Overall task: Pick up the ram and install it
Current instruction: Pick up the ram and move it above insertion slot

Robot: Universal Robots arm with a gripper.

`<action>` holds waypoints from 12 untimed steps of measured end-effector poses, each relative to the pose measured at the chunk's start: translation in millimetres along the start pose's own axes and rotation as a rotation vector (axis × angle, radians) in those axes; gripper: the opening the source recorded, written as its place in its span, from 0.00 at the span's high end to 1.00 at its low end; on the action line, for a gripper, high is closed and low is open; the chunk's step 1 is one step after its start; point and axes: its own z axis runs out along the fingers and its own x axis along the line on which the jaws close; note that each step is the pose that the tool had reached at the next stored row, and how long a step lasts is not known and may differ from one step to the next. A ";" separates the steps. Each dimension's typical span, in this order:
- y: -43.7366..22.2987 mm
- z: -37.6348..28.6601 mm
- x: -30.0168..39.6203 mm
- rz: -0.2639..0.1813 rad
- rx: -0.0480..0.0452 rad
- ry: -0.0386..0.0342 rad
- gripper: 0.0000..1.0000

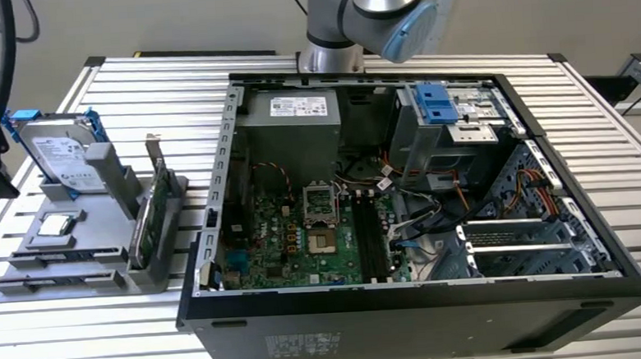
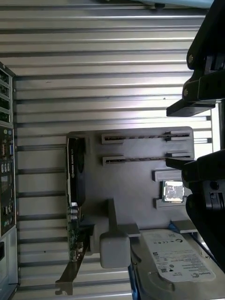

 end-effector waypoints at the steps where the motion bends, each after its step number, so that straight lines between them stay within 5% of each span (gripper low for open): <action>1: 0.0 1.3 0.0 0.000 0.0001 -0.0001 0.00; 12: -0.3 8.7 0.1 0.000 0.0001 -0.0001 0.00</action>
